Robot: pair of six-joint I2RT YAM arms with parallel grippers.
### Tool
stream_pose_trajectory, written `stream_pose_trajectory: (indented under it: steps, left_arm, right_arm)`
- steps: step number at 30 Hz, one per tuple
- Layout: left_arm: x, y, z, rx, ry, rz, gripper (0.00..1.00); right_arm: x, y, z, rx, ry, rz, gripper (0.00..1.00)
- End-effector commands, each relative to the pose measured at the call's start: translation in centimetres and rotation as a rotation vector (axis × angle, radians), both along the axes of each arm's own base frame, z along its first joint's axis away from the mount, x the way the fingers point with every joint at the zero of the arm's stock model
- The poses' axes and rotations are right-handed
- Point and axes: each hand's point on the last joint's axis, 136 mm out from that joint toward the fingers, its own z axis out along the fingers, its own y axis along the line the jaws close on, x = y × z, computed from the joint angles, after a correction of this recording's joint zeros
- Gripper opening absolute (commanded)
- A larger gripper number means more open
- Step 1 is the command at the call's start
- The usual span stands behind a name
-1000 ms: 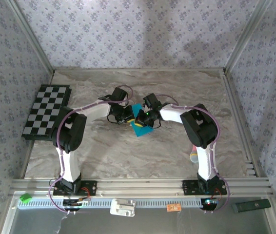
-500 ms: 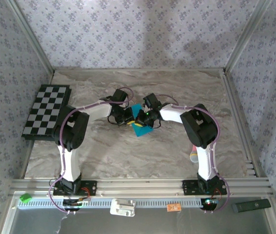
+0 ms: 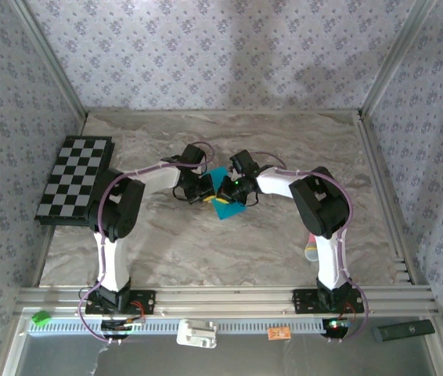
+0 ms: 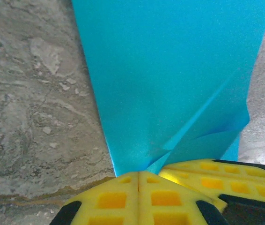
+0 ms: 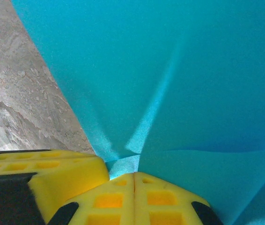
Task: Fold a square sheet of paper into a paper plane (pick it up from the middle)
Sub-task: Fold the triangle a second time at the center of the table.
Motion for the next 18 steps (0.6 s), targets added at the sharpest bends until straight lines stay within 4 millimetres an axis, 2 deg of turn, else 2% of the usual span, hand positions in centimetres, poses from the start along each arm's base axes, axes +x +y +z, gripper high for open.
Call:
stream_pose_trajectory:
  steps: [1,8,13,18]
  left_arm:
    - [-0.7,0.5,-1.2,0.053,0.034,-0.020,0.00]
    - [-0.7,0.8,-1.6,0.081,0.039,-0.023,0.00]
    - [-0.9,1.5,-1.8,0.123,0.042,-0.029,0.00]
    - [-0.9,1.7,-2.0,0.139,0.043,-0.040,0.00]
  right_arm:
    - [-1.2,-1.4,-3.0,-0.075,0.086,-0.023,0.00]
    - [-0.8,-0.9,-2.0,-0.045,0.069,-0.013,0.00]
    - [0.3,-0.8,0.2,-0.007,0.013,-0.005,0.02]
    - [1.1,-1.9,2.3,-0.017,-0.060,0.009,0.07]
